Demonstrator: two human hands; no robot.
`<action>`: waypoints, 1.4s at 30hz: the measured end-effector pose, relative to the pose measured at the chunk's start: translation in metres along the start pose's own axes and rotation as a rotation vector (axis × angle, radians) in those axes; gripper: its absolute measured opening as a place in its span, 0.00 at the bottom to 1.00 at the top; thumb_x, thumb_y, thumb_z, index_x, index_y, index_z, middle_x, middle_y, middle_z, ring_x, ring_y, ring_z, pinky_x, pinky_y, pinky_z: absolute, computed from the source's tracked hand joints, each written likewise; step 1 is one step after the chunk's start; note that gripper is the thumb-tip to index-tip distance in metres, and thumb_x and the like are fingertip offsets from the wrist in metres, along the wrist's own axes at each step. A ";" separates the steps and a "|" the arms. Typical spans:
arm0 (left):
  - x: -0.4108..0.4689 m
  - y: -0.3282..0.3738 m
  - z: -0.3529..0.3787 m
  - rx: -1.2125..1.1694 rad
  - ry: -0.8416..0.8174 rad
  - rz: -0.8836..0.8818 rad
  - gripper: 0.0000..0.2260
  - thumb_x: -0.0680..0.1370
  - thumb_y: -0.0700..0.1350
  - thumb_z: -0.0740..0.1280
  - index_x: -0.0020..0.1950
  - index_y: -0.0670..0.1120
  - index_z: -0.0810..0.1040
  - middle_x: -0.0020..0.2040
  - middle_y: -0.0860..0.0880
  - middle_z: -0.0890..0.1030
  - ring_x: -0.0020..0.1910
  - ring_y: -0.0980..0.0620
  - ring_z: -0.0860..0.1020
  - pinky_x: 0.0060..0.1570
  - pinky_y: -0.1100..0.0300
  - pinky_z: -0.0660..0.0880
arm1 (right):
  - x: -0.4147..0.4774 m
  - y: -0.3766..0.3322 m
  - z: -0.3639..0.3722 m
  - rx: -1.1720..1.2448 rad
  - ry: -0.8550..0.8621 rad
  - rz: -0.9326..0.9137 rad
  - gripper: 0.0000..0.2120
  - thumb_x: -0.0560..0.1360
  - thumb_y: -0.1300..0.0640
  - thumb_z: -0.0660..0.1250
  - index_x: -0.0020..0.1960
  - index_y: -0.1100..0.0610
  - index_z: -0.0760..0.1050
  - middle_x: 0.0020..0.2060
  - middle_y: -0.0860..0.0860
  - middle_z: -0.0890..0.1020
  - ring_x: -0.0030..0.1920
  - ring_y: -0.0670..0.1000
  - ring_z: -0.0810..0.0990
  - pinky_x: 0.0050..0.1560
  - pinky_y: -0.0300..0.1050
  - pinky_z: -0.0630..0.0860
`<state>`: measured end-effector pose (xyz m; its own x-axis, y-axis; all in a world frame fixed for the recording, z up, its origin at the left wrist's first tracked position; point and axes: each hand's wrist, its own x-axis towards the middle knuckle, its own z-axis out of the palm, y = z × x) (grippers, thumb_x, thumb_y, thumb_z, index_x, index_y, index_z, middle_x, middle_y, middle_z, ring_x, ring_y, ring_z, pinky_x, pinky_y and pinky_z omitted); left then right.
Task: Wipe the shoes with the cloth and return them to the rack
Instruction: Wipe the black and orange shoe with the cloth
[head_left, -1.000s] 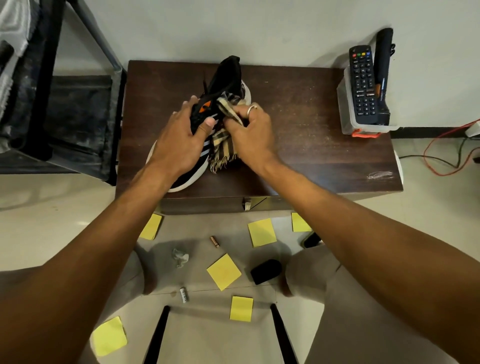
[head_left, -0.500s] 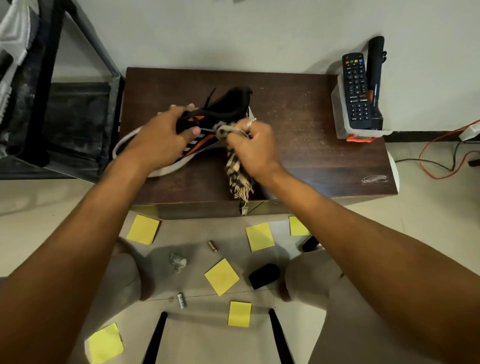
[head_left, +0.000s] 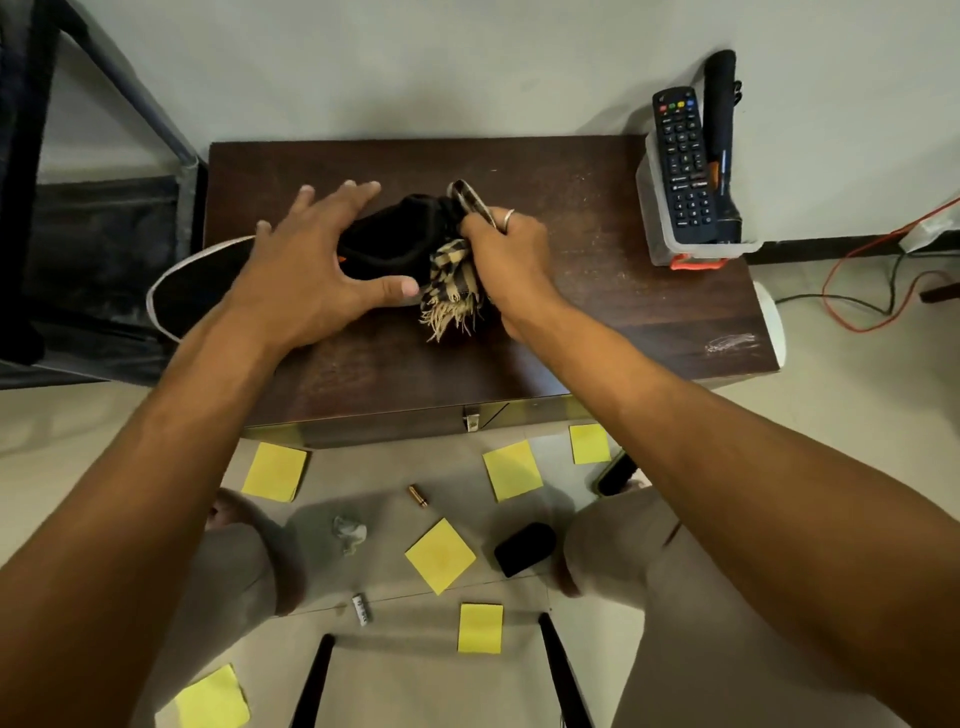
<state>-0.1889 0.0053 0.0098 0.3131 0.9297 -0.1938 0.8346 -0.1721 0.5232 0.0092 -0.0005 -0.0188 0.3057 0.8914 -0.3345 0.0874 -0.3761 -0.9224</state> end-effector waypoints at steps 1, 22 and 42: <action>0.001 -0.001 0.007 0.010 0.011 0.007 0.44 0.70 0.70 0.71 0.82 0.60 0.56 0.83 0.52 0.58 0.82 0.44 0.51 0.77 0.31 0.45 | 0.000 0.000 0.001 -0.020 0.007 -0.007 0.14 0.77 0.60 0.66 0.33 0.54 0.79 0.30 0.53 0.83 0.36 0.57 0.84 0.40 0.60 0.83; 0.012 -0.011 0.042 0.030 0.117 -0.023 0.26 0.85 0.61 0.54 0.82 0.60 0.56 0.82 0.55 0.59 0.82 0.48 0.50 0.77 0.36 0.36 | -0.031 0.011 0.002 0.008 -0.189 0.005 0.07 0.76 0.63 0.68 0.43 0.61 0.84 0.36 0.58 0.86 0.39 0.56 0.86 0.44 0.56 0.84; 0.011 -0.016 0.040 -0.023 0.055 -0.005 0.25 0.85 0.63 0.49 0.82 0.61 0.56 0.82 0.56 0.58 0.82 0.49 0.48 0.77 0.39 0.33 | -0.039 0.012 0.003 -0.611 -0.037 -0.418 0.03 0.72 0.55 0.74 0.41 0.53 0.82 0.44 0.47 0.77 0.42 0.44 0.78 0.41 0.41 0.78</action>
<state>-0.1809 0.0050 -0.0335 0.2829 0.9472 -0.1509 0.8252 -0.1602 0.5416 -0.0046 -0.0388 -0.0172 0.1004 0.9949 0.0047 0.7048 -0.0677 -0.7062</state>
